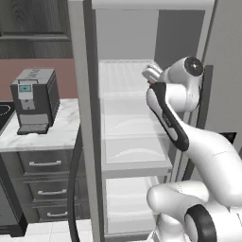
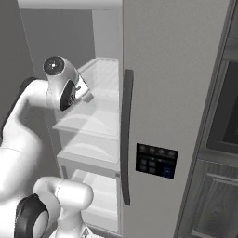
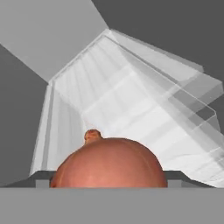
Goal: Place the cold items (onion and orange) from the fridge in one tupperware on the dining counter. Place the warm items (hot dog and kebab skewer) in the stove area in another tupperware.
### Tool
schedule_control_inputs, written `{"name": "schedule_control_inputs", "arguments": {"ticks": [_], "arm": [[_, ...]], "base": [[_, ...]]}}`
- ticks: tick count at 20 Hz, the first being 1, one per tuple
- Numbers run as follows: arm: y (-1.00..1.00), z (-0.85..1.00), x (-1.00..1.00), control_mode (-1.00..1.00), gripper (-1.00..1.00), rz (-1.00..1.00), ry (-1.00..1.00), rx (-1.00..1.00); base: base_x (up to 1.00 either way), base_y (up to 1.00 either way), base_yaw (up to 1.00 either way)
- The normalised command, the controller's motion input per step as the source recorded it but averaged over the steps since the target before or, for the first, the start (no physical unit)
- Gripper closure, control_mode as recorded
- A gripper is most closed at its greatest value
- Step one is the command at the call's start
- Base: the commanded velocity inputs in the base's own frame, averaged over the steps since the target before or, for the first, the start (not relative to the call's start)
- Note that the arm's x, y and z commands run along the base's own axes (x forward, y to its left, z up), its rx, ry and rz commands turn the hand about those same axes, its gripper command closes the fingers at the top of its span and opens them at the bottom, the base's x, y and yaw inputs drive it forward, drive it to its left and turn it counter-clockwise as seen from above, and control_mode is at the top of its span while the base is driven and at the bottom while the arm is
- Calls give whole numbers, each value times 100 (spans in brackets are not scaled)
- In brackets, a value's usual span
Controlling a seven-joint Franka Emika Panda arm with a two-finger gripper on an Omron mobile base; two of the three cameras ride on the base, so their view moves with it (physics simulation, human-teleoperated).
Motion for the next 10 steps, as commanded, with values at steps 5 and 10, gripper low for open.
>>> {"name": "schedule_control_inputs", "arguments": {"ticks": [5, 10], "arm": [[-8, -22, -100, -100, 100, 0, 14, -4], [-1, -90, -100, -100, 100, 0, -15, 0]], "base": [[0, 0, 0], [0, 0, 0]]}}
